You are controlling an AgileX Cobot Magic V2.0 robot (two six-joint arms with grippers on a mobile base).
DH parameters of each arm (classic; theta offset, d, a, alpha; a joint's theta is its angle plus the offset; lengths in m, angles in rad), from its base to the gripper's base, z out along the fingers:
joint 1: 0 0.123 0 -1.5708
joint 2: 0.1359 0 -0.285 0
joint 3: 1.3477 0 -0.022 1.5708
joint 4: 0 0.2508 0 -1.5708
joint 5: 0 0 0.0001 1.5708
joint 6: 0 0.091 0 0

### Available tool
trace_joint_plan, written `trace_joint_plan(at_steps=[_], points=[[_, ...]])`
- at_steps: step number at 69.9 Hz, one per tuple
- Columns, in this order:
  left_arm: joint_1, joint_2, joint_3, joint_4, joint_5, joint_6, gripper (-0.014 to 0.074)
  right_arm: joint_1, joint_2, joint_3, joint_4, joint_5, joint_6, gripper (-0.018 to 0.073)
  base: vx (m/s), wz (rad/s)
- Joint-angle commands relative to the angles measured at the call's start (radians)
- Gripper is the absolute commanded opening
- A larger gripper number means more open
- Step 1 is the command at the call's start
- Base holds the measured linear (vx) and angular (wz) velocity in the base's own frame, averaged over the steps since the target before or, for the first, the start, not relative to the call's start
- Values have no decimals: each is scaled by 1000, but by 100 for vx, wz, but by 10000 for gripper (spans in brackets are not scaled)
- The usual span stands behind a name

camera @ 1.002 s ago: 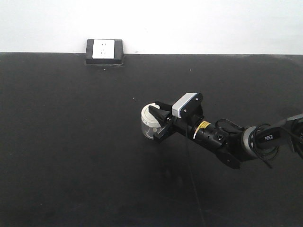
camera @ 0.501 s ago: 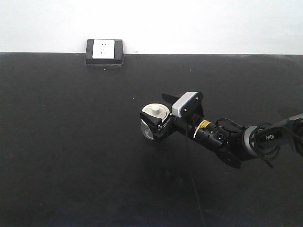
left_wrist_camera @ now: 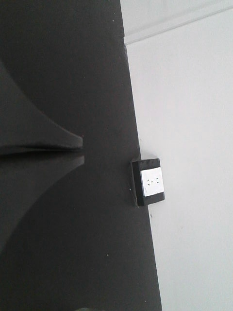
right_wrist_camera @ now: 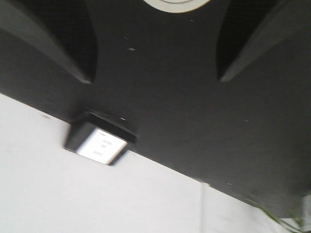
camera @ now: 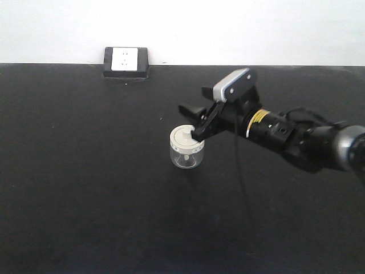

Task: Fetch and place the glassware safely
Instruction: 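Open the right gripper off the white lid and lift away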

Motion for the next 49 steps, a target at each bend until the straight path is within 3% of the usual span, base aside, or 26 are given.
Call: trace_joint_plan(at_steps=[1, 10, 24, 40, 49], points=[[-7, 6, -28, -6, -67, -7, -7, -5, -137, -20, 18, 118, 94, 429, 0, 0], [-7, 6, -28, -6, -67, -7, -7, -5, -256, -20, 18, 326, 202, 309, 0, 0], [-7, 6, -28, -6, -67, -7, -7, -5, -436, -20, 20, 623, 319, -15, 0, 0], [-7, 6, -28, -6, -67, -7, -7, -5, -602, -20, 20, 914, 305, -8, 0, 0], [-7, 6, -28, -6, -67, -7, -7, -5, -699, -11, 22, 985, 259, -8, 0, 0]])
